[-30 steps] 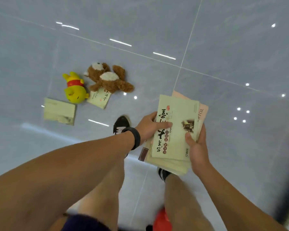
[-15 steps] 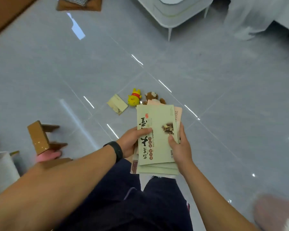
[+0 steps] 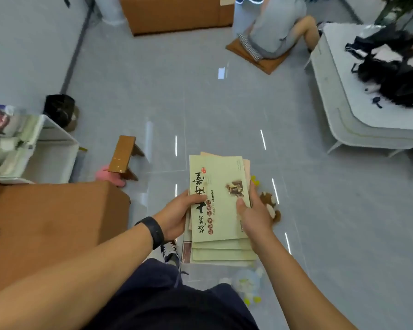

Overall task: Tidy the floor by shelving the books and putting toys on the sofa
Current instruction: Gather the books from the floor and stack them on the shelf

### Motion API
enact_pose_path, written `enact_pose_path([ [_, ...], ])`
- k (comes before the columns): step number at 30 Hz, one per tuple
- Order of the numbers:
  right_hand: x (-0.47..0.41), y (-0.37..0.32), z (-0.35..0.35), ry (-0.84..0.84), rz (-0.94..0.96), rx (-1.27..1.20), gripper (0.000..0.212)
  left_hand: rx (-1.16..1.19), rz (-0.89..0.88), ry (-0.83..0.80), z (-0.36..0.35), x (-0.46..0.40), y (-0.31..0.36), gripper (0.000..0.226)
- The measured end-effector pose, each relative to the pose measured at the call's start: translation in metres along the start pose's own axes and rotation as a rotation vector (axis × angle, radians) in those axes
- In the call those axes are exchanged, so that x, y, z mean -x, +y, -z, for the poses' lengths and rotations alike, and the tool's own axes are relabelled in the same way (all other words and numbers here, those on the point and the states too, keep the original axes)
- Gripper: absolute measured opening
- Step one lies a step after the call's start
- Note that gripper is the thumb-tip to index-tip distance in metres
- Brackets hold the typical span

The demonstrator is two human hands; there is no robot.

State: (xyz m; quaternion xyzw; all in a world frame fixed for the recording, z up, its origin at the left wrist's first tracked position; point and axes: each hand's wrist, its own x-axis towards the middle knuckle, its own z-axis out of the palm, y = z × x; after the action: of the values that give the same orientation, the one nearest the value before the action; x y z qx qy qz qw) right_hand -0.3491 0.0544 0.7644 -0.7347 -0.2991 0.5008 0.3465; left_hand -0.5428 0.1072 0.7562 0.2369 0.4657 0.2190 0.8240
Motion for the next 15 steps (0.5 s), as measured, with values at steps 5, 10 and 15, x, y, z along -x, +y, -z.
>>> enact_pose_path([
  [5, -0.043, -0.077, -0.088, -0.136, 0.058, 0.087, 0.059, 0.114, -0.109, 0.098, 0.084, 0.006, 0.057, 0.037],
  [10, -0.086, -0.131, -0.157, -0.178, 0.129, 0.072, 0.051, 0.099, -0.153, 0.178, 0.143, -0.011, 0.129, 0.035],
  [15, -0.143, -0.173, -0.201, -0.223, 0.14, 0.093, 0.046, 0.143, -0.192, 0.282, 0.179, -0.041, 0.185, 0.035],
])
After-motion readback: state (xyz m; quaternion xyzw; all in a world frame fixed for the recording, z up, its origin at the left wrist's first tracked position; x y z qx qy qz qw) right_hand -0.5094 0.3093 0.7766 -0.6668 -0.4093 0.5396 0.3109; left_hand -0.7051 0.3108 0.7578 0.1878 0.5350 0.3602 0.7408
